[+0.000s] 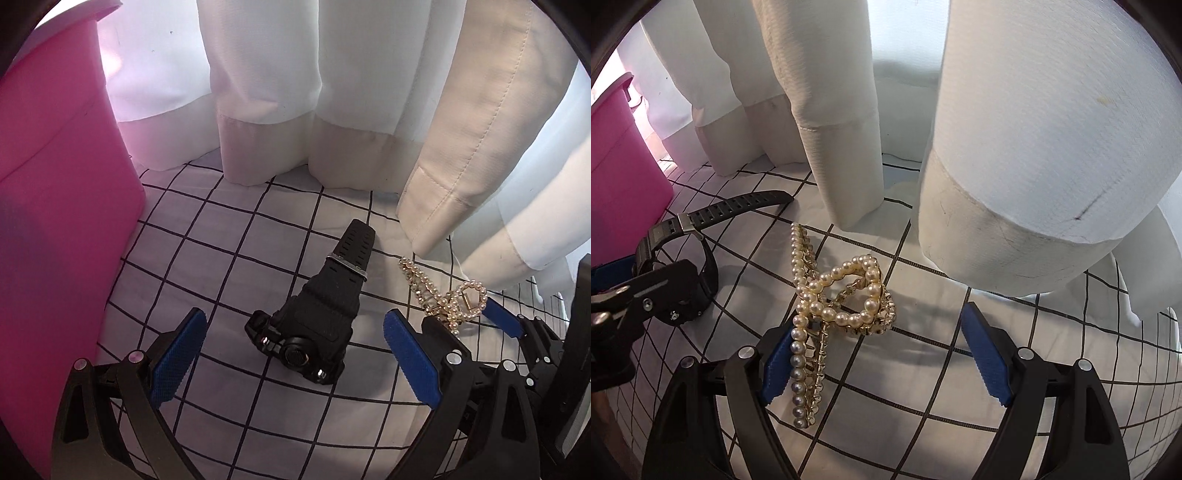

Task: Organize jewelry
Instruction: 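Grasp the black sport watch with the left gripper while the right grasps the pearl clip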

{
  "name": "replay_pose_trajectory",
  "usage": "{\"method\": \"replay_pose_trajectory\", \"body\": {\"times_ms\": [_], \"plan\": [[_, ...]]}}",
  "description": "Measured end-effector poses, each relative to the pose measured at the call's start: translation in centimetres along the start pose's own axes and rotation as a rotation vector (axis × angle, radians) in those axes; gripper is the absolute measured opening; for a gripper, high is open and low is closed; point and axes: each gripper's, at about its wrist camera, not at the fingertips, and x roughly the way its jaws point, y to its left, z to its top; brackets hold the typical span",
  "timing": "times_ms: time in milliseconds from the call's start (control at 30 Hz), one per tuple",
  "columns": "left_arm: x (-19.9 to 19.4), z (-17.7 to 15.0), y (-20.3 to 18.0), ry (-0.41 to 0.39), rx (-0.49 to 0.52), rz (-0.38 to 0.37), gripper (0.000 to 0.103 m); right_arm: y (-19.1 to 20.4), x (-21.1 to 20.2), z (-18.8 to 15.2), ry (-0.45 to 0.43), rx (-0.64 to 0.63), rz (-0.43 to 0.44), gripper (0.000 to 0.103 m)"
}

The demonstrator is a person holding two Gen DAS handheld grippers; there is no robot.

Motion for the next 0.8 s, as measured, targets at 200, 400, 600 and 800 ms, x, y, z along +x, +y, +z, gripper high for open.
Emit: {"method": "replay_pose_trajectory", "body": {"times_ms": [200,400,600,800], "plan": [[2.7,0.4,0.7,0.033,-0.013,0.042,0.095,0.7,0.5,0.3,-0.029,-0.012,-0.024,0.078],[3.7,0.6,0.9,0.021,-0.019,0.076,0.094,1.8,1.1,0.4,-0.052,-0.001,-0.030,0.077],[2.9,0.2,0.4,-0.023,0.005,0.090,0.077,2.4,1.3,0.5,-0.065,-0.001,-0.023,0.066],[1.5,-0.7,-0.7,-0.044,0.024,0.061,0.036,3.2,0.7,0.3,-0.066,-0.024,-0.004,0.044]]}}
